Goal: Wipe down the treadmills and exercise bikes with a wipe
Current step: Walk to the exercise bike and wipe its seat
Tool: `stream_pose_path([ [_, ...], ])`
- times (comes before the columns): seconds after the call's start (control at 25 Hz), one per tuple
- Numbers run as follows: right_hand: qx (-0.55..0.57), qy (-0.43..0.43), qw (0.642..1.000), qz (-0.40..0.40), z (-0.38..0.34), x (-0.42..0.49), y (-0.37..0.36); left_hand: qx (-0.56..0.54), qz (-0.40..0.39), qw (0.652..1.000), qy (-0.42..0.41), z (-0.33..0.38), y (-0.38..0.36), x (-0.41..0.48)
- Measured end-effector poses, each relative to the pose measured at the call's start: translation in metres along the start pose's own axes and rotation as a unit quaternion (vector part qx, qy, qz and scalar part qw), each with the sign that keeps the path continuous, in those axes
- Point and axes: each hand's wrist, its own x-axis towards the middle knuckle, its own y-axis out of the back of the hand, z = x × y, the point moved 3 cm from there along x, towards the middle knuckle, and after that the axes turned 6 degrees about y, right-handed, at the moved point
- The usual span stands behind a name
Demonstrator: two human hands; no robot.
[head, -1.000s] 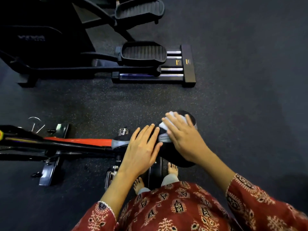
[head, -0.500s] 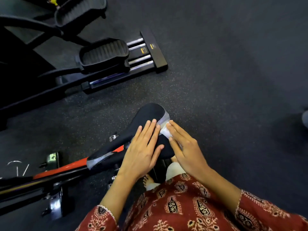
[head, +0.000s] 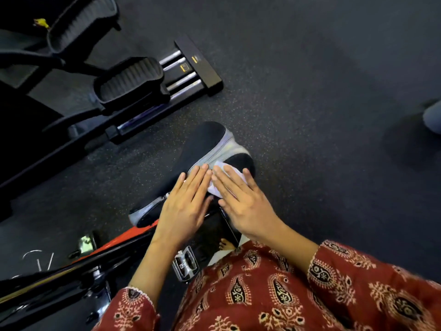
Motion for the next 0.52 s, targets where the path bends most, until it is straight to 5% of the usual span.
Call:
stream_pose_path([
  [0.08,-0.05,0.05,0.997,0.024,0.01,-0.002,-0.003,0.025,0.02,0.999,-0.013,-0.011,0.004,-0.017],
  [0.24,-0.05,-0.046,0.993,0.101,0.006,-0.006,-0.011,0.04,0.051,0.998,-0.009,-0.024,0.007,-0.042],
  [0.36,-0.051,0.074,0.994,0.059,-0.033,0.008,-0.028,0.026,0.076,0.997,-0.007,-0.026,0.007,-0.051],
  [0.52,-0.106,0.166,0.98,0.031,0.005,-0.009,-0.01,0.019,0.092,0.996,-0.006,-0.03,0.006,-0.056],
])
